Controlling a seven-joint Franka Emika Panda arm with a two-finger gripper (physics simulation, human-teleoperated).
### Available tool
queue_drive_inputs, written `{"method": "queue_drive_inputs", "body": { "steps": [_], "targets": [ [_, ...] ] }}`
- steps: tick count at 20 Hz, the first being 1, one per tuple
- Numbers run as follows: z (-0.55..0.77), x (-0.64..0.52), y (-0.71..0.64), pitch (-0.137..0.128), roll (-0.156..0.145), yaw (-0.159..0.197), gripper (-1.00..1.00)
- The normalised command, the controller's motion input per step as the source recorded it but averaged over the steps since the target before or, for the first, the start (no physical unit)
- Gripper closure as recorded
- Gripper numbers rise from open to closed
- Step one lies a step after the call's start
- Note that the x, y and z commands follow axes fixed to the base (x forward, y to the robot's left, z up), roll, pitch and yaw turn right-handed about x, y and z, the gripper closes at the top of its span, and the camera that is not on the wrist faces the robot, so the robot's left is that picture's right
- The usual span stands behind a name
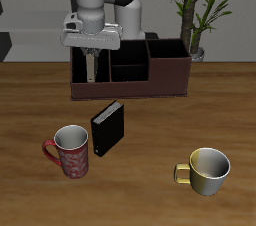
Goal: Place the yellow book into the back desk caddy's left compartment and place the black book into the back desk caddy's right compartment
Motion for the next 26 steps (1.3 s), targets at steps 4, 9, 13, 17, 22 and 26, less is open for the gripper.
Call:
{"method": "queue_drive_inputs", "body": {
  "steps": [4, 9, 13, 17, 22, 26],
  "targets": [
    [-0.21, 0.03, 0.00, 0.028, -0.005, -0.004, 1.00],
    [-0.28, 0.03, 0.00, 0.041, 0.005, -0.007, 1.00],
    [-0.05, 0.04, -0.05, 0.041, 0.009, -0.097, -1.00],
    [0.07, 0.04, -0.05, -0.009, -0.032, 0.032, -1.00],
    [0.11, -0.01, 0.06, -0.017, 0.010, 0.021, -1.00],
    [0.10, 0.01, 0.10, -0.018, 0.012, 0.027, -1.00]
  ]
}}
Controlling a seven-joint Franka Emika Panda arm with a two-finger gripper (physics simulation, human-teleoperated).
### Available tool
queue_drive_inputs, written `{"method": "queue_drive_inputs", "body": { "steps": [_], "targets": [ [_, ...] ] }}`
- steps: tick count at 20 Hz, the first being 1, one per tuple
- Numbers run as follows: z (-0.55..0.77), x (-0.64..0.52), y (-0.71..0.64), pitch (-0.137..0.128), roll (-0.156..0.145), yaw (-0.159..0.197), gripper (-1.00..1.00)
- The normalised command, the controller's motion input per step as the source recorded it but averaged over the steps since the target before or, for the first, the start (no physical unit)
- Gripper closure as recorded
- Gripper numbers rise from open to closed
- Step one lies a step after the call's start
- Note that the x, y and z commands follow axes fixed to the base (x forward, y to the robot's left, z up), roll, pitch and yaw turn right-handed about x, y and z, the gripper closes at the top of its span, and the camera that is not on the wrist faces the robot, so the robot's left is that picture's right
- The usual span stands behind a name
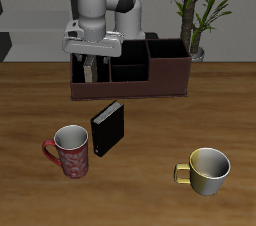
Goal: Place the yellow book into the back desk caddy's left compartment and place the black book into the back desk caddy's right compartment
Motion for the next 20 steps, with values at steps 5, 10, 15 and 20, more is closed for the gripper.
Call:
{"method": "queue_drive_inputs", "body": {
  "steps": [5, 10, 15, 20],
  "targets": [
    [0.33, 0.05, 0.17, -0.054, 0.005, 0.029, -1.00],
    [0.38, 0.14, 0.18, -0.059, -0.012, 0.064, -1.00],
    [0.39, 0.34, 0.22, -0.032, -0.035, 0.047, -1.00],
    [0.33, 0.27, 0.33, -0.063, -0.013, 0.059, -1.00]
  ]
}}
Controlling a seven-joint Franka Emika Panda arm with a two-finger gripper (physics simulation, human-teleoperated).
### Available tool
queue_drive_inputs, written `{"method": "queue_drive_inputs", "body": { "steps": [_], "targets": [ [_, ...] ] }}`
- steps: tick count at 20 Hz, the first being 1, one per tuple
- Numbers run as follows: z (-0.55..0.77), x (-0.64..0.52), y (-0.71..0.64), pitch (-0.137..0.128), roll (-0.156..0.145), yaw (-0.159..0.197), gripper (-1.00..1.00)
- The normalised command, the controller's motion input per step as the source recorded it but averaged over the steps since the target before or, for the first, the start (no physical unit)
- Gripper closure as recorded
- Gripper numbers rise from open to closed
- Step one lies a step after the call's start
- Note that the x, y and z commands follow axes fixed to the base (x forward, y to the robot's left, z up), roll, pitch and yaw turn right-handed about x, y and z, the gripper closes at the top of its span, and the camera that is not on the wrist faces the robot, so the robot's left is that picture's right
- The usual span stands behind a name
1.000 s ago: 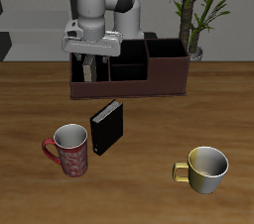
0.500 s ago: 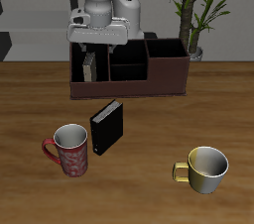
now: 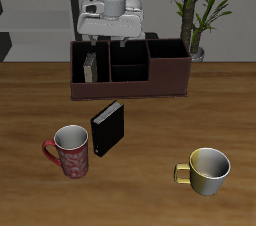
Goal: Place the yellow book into the back desk caddy's left compartment and place the black book into the back desk caddy's right compartment
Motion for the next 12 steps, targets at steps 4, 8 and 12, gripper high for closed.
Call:
{"method": "queue_drive_inputs", "body": {
  "steps": [4, 8, 12],
  "targets": [
    [0.33, 0.31, 0.42, -0.040, 0.015, 0.044, -1.00],
    [0.12, 0.27, 0.28, 0.001, -0.001, 0.017, -1.00],
    [0.07, 0.35, 0.22, -0.003, -0.025, 0.011, -1.00]
  ]
}}
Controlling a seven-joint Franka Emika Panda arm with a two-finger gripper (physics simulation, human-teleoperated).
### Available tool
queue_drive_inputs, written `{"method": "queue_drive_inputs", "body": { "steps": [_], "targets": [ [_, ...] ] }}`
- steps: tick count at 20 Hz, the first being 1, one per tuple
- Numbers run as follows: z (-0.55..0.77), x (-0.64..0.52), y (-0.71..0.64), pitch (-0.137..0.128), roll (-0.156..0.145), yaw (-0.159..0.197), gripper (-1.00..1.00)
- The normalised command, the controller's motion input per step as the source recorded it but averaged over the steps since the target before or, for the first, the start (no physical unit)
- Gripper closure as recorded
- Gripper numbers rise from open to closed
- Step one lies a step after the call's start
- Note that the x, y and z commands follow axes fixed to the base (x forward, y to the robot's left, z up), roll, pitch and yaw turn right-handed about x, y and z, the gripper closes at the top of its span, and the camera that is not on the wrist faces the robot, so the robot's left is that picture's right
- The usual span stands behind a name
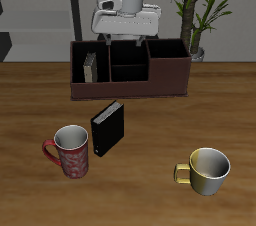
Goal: Place the yellow book into the back desk caddy's left compartment and place the black book into the back desk caddy's right compartment
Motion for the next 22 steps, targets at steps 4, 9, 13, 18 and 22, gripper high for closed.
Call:
{"method": "queue_drive_inputs", "body": {
  "steps": [4, 9, 13, 18, 22],
  "targets": [
    [0.06, 0.31, 0.07, -0.015, -0.045, 0.012, -1.00],
    [0.04, 0.31, -0.15, 0.016, -0.029, -0.014, -1.00],
    [-0.03, 0.30, -0.22, 0.013, -0.020, -0.022, -1.00],
    [0.03, 0.19, -0.21, -0.019, -0.015, -0.013, -1.00],
    [0.13, 0.31, -0.27, 0.003, 0.005, -0.061, -1.00]
  ]
}}
